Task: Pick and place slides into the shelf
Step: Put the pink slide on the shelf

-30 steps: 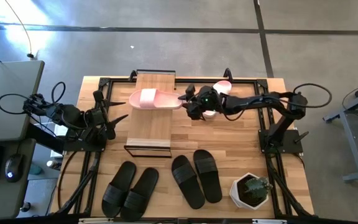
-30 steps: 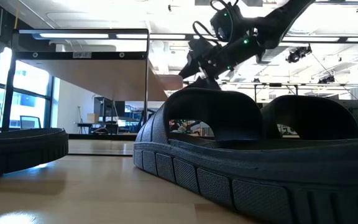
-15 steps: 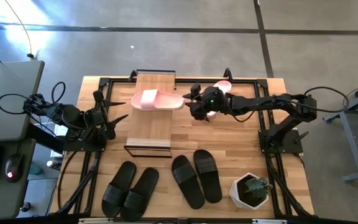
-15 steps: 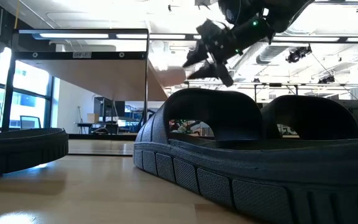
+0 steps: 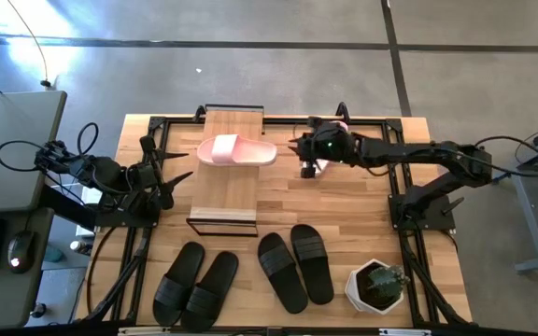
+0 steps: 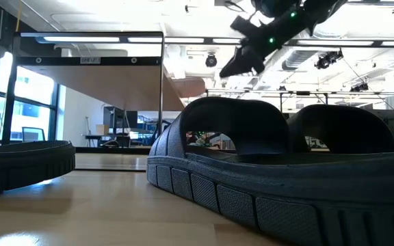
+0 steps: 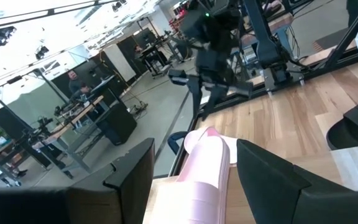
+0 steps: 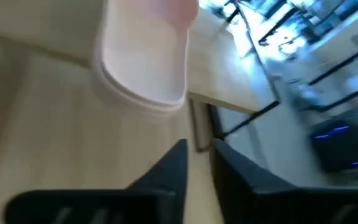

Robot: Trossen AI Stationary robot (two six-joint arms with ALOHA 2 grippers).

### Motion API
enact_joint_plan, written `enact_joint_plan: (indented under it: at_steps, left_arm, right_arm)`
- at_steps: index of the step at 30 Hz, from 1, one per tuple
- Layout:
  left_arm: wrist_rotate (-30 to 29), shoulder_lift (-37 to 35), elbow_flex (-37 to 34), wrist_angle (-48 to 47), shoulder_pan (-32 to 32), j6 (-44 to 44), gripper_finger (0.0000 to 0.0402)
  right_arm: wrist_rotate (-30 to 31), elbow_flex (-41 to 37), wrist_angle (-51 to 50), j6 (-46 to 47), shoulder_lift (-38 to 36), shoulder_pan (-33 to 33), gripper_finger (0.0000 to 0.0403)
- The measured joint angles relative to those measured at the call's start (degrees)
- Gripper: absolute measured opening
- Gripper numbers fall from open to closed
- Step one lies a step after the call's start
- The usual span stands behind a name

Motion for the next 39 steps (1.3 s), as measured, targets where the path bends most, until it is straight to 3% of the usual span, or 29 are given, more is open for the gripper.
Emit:
enact_joint_plan:
  at_steps: [3,7,39]
  left_arm:
    - [0.0,0.0,0.0,0.0,0.0,0.0,0.0209]
    - [0.0,0.0,0.0,0.0,0.0,-0.2,0.0209]
    - [0.0,0.0,0.0,0.0,0.0,-1.4,0.0209]
  right_arm:
    - [-5.7,0.0,-1.4,4.3,-0.5,-1.6,0.0011]
    - [-11.0,0.0,-0.5,6.9,2.5,-2.1,0.0011]
    - [-14.4,0.0,9.3,7.1,7.9,-2.0,0.0000]
